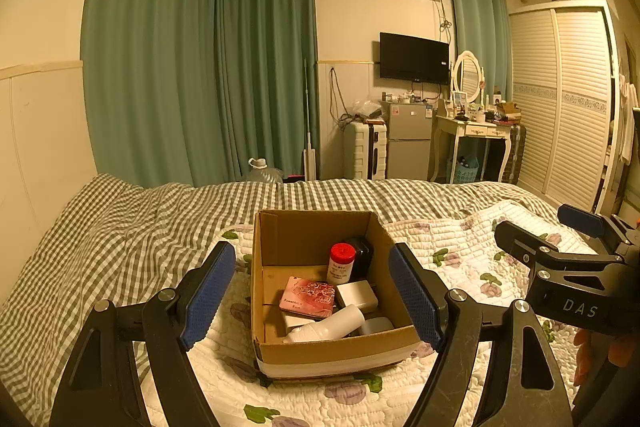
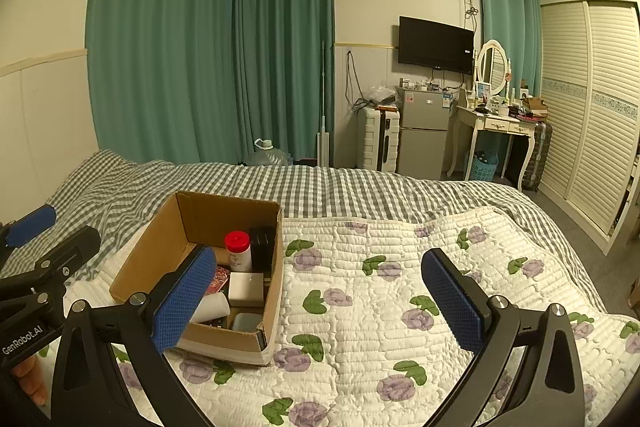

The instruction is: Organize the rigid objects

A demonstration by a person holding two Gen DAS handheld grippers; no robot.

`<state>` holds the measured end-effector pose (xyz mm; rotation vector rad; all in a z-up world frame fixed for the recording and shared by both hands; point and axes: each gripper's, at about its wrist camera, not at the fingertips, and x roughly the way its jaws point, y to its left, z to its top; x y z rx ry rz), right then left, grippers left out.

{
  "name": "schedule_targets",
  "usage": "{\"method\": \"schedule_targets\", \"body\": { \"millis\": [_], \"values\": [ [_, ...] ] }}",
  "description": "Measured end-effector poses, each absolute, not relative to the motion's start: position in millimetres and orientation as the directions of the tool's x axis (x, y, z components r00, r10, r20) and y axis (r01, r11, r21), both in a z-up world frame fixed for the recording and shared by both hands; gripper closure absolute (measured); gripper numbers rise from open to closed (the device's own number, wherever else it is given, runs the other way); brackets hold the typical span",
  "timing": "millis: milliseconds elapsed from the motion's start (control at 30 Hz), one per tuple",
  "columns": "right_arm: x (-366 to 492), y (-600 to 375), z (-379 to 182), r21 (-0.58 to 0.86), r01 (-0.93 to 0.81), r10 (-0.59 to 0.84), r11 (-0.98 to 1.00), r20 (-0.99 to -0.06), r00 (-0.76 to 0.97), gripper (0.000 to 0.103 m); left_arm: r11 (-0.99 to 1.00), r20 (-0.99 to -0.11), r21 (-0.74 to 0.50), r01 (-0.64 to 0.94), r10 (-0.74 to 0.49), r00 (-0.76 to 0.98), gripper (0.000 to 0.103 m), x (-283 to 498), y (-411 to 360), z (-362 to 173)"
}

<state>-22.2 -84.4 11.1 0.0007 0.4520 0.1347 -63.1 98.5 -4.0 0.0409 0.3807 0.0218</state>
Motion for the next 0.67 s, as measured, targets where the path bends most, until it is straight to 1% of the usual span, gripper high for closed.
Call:
{"method": "schedule_targets", "body": {
  "millis": [667],
  "values": [
    [-21.3, -81.1, 6.0, 0.034, -0.128, 0.129, 0.991, -0.444, 0.886, 0.000, 0.999, -0.386, 0.041, -0.011, 0.026, 0.922, 0.021, -63.5, 97.5, -12.0]
  ]
}}
